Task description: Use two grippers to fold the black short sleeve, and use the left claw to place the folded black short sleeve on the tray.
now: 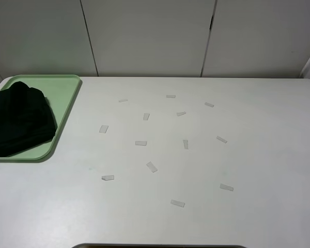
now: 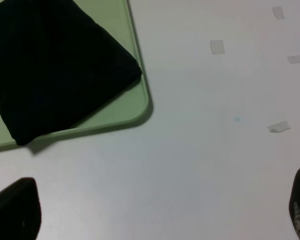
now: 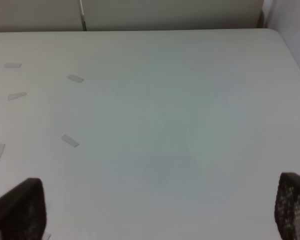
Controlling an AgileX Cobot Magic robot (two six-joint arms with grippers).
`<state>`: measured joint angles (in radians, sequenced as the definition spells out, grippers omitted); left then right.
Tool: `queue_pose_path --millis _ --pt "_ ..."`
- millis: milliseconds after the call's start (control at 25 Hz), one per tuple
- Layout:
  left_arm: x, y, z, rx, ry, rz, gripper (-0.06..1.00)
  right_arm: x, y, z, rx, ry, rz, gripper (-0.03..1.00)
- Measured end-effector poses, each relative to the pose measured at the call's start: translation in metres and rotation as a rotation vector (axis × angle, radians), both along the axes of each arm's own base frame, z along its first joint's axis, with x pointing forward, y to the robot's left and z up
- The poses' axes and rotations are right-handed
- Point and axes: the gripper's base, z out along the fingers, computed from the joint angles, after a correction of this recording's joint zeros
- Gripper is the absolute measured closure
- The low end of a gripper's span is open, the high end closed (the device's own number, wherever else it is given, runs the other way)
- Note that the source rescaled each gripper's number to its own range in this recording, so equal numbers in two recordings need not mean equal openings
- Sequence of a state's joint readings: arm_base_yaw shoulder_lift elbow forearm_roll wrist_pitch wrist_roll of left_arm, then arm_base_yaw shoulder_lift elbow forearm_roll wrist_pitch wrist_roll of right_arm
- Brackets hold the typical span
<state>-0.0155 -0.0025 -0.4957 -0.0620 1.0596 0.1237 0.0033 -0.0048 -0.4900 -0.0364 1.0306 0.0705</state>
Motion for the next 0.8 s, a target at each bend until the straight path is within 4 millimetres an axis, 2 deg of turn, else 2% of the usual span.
queue_pose_path --millis 800 --pt "0.0 0.0 0.0 0.0 0.0 0.0 -0.06 0.0 0.0 0.0 0.0 0.0 0.0 -0.03"
